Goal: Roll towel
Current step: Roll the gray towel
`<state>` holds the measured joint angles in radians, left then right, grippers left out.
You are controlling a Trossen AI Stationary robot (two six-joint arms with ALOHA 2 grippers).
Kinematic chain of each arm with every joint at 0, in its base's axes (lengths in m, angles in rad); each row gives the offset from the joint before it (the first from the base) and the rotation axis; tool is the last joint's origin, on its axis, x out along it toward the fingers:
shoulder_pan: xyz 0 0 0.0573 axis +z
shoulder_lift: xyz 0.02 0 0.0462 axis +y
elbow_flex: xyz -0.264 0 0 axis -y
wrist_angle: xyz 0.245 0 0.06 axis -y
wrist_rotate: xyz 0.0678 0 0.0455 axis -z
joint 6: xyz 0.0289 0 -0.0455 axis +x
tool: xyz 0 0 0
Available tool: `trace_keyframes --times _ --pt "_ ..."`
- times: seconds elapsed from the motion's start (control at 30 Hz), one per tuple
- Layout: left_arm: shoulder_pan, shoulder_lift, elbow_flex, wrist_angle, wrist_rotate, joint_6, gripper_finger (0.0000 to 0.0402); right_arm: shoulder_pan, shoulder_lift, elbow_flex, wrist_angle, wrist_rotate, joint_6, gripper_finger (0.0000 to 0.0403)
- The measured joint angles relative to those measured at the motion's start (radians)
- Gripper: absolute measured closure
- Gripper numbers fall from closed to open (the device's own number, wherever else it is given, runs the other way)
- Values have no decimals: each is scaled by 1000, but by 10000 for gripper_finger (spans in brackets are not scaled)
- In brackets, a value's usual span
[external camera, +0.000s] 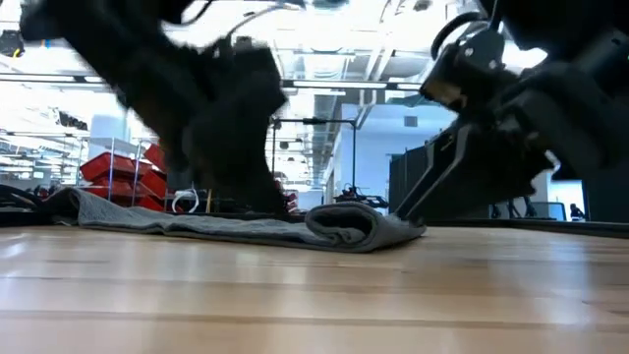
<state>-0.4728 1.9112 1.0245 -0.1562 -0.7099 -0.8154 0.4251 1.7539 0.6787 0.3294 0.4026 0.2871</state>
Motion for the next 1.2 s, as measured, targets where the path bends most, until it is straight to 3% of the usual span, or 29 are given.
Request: trace_keyframes --times 0.23,0.63,0.93,1.2 --pt "-1 121 3 199 -24 -8 268 11 108 97 -20 52 28 177" --pt "-4 131 4 199 -24 -34 268 19 110 212 -243 105 23 177" --pt "-4 131 4 201 -20 -51 268 40 111 236 -198 90 18 177" --pt "-11 132 3 213 -19 -57 268 -15 134 235 -134 27 -26 177"
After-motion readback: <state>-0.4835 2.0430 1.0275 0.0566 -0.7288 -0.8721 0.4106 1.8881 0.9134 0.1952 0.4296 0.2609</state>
